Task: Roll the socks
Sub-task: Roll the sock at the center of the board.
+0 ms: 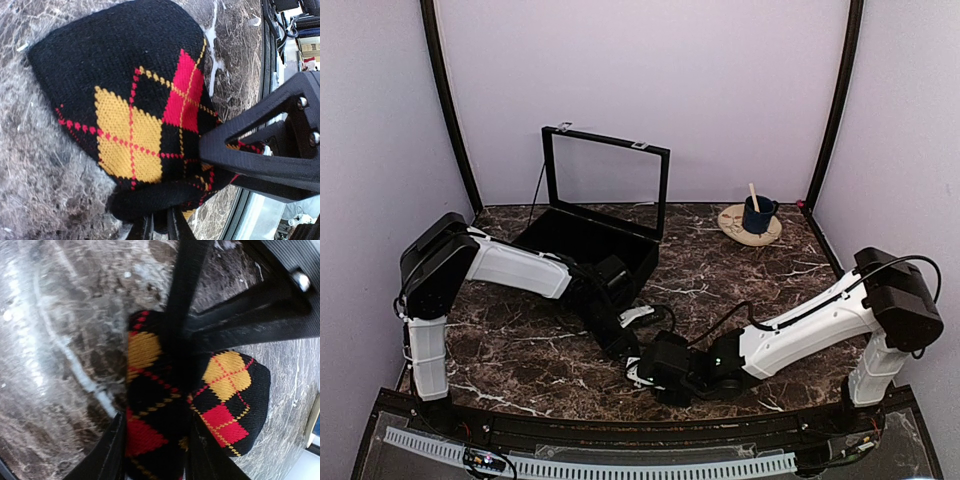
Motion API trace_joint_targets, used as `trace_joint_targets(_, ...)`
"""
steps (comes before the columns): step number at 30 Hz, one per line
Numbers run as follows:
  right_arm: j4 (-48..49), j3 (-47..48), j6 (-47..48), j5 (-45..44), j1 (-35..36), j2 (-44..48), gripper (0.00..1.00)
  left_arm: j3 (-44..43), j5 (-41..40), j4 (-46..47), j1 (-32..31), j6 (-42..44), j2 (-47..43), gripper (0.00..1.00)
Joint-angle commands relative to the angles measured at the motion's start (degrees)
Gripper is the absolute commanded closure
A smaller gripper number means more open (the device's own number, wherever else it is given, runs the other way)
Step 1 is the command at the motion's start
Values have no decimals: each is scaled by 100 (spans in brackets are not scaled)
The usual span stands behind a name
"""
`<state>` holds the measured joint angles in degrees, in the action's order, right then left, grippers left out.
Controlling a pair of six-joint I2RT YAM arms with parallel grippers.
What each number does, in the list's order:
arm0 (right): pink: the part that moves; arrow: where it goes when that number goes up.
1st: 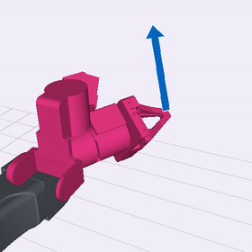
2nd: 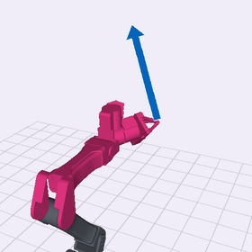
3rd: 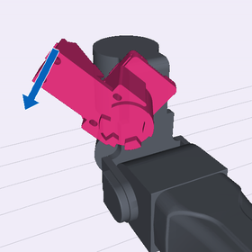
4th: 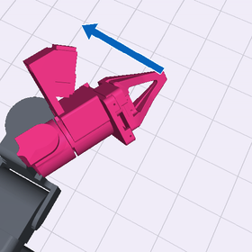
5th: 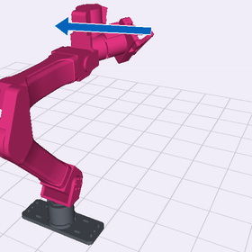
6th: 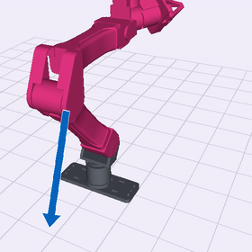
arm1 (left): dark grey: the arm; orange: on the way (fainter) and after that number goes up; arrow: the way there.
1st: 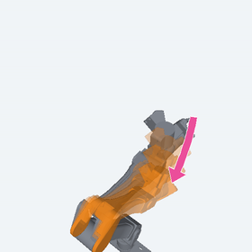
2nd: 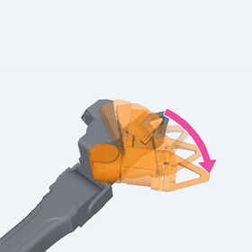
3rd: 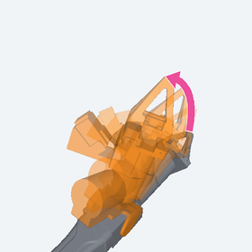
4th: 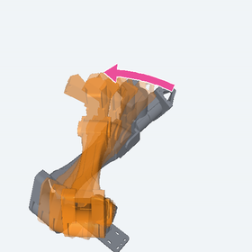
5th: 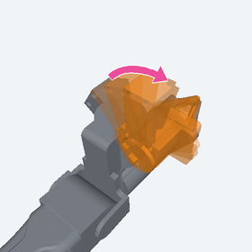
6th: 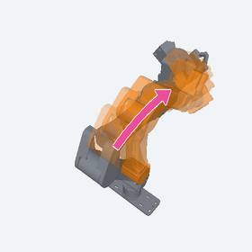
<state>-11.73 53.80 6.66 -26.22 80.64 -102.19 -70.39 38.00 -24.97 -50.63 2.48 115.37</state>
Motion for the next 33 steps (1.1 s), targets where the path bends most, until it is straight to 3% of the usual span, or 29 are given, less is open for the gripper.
trace_joint_targets(1,-179,76,-56,195,-193,-223,69,228,-501,-922,18,180,372,87)
trace_joint_targets(5,-347,115,-221,351,-275,-292,82,219,-432,-938,36,183,372,87)
trace_joint_targets(13,-601,27,-529,736,-322,-192,88,170,-369,-929,60,117,372,87)
trace_joint_targets(21,-879,-128,-955,325,-406,301,67,-119,-457,-1073,71,22,528,87)
trace_joint_targets(33,-1401,61,-1015,98,-170,1048,62,-321,-566,-1183,76,-106,618,87)
